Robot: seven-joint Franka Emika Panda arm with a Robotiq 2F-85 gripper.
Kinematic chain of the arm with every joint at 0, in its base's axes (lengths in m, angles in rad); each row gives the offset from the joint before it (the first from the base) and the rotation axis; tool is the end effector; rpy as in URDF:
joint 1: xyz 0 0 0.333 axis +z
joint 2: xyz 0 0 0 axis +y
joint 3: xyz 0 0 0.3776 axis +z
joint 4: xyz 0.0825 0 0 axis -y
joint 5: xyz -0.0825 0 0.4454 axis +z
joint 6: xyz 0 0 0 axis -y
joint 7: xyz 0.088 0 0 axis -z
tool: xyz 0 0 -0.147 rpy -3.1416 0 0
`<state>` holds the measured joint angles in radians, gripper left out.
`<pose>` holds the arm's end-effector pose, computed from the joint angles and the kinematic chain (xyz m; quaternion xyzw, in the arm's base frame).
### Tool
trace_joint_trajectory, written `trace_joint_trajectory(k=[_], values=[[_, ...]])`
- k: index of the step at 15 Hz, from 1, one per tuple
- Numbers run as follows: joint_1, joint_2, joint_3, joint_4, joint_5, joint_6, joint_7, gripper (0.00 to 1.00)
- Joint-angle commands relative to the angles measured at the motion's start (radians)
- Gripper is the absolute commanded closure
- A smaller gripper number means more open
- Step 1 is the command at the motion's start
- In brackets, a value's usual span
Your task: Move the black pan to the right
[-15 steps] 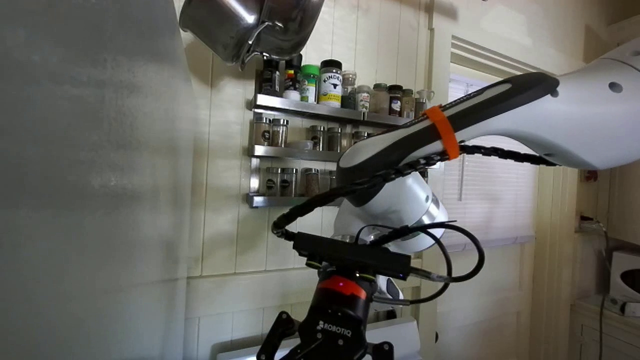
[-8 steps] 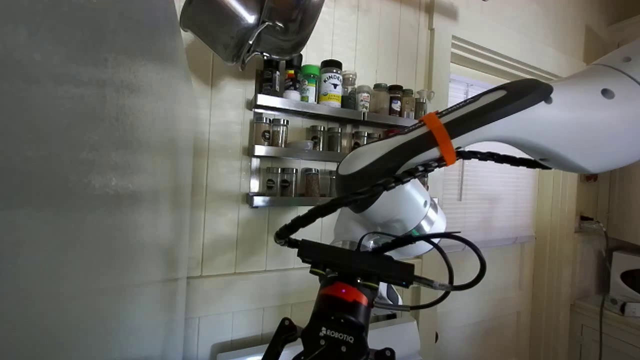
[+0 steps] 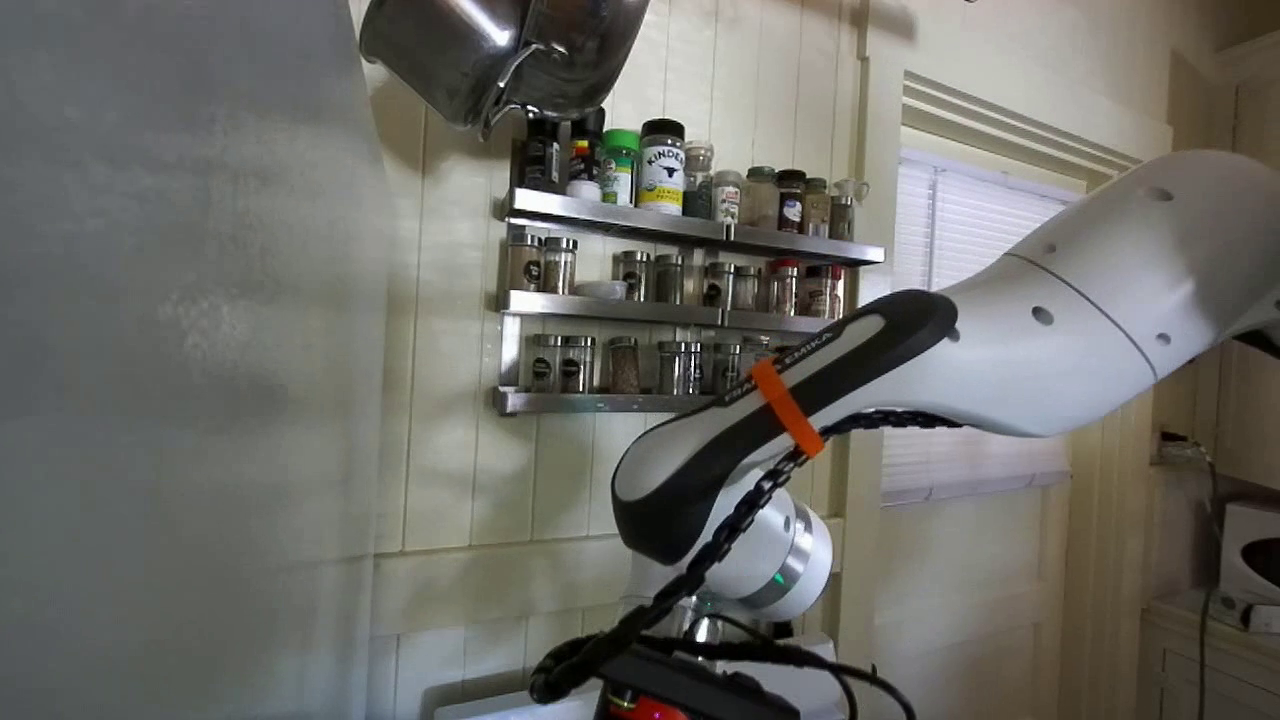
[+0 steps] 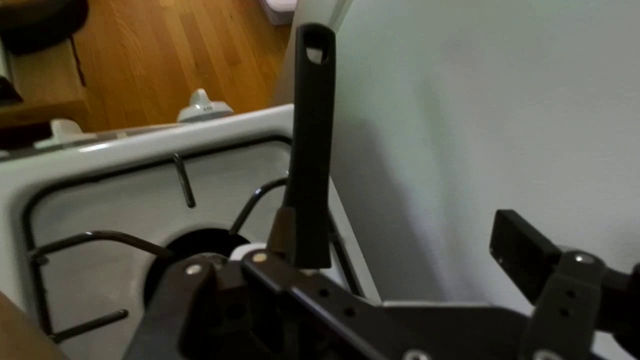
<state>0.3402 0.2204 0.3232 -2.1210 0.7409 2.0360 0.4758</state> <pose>0.4336 0.4157 0.2940 -0.9258 0.1204 0.2973 0.1998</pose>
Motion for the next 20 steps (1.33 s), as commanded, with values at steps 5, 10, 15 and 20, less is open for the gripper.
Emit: trace_joint_trajectory(k=[5,10,15,20], values=[[0.025,0.064,-0.006,0.025,-0.004,0.015,-0.013,0.00],[0.040,0.098,-0.002,0.020,0.038,0.022,0.074,0.00],[0.069,0.107,0.005,0.025,0.077,0.001,0.207,0.00],[0.093,0.083,0.006,-0.005,0.059,-0.061,0.384,0.00]])
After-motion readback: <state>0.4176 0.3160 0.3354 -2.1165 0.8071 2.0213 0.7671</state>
